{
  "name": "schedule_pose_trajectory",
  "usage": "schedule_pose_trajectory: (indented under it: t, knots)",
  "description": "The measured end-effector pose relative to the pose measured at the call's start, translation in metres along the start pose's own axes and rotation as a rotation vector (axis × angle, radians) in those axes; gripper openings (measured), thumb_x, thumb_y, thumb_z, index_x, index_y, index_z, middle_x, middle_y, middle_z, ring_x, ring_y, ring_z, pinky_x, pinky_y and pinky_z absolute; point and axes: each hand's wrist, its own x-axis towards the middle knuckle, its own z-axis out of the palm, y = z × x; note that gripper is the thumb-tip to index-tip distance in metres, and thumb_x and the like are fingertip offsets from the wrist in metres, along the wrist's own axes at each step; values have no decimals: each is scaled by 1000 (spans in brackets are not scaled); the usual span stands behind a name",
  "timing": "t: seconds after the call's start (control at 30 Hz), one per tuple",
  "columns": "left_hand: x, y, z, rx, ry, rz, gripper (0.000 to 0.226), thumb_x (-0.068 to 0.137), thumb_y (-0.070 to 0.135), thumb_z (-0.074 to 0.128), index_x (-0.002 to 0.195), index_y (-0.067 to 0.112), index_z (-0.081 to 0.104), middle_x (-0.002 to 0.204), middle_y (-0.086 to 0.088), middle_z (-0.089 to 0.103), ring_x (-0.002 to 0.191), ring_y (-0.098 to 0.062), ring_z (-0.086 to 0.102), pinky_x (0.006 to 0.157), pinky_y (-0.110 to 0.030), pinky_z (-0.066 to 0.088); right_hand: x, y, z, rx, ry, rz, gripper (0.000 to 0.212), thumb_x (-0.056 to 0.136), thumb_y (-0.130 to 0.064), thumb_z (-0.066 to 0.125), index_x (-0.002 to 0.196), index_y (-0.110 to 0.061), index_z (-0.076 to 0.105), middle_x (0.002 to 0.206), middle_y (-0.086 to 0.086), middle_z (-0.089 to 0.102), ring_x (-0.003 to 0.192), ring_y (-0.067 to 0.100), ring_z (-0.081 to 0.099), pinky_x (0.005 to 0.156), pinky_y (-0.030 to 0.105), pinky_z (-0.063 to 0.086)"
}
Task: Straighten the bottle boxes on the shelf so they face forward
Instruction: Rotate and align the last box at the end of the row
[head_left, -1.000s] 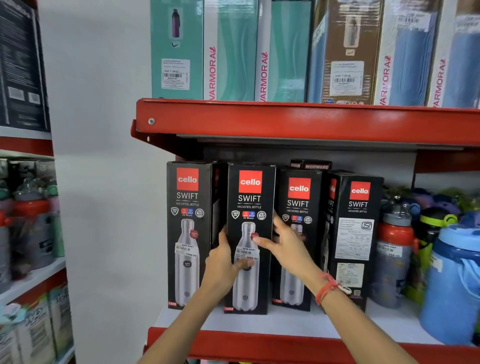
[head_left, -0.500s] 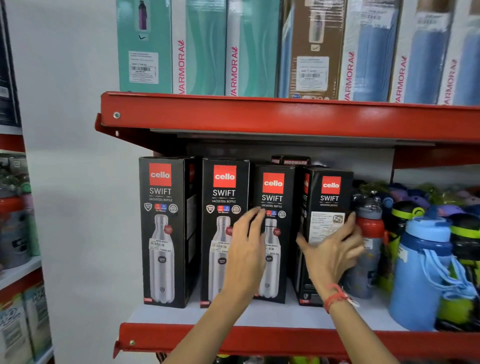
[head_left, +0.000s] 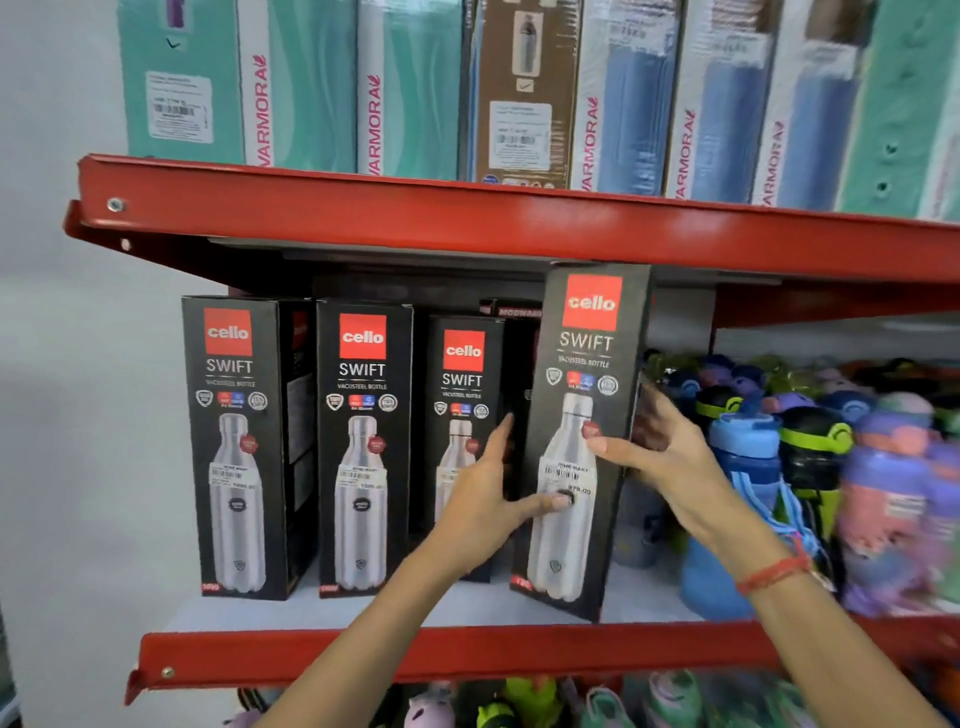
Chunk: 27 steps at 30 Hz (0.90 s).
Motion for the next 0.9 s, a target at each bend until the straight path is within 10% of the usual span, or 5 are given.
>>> schedule_pose_trajectory:
  t: [0.33, 0.9]
  knots:
    - [14, 8, 34, 232, 143, -32, 111, 76, 12, 77, 152, 24, -4, 107, 1, 60, 96, -20, 61, 83, -25, 45, 25, 13, -15, -9, -348, 198, 91, 70, -12, 83, 146, -34, 37, 129, -9, 66, 126, 13, 57, 102, 54, 47]
    - [31, -24, 36, 367, 252, -16, 89, 89, 8, 62, 151, 27, 1, 101, -19, 67, 99, -33, 65, 80, -36, 51, 32, 55, -1, -72, -179, 229, 85, 83, -9, 71, 150, -38, 28, 141, -9, 54, 129, 11, 51, 100, 48, 47]
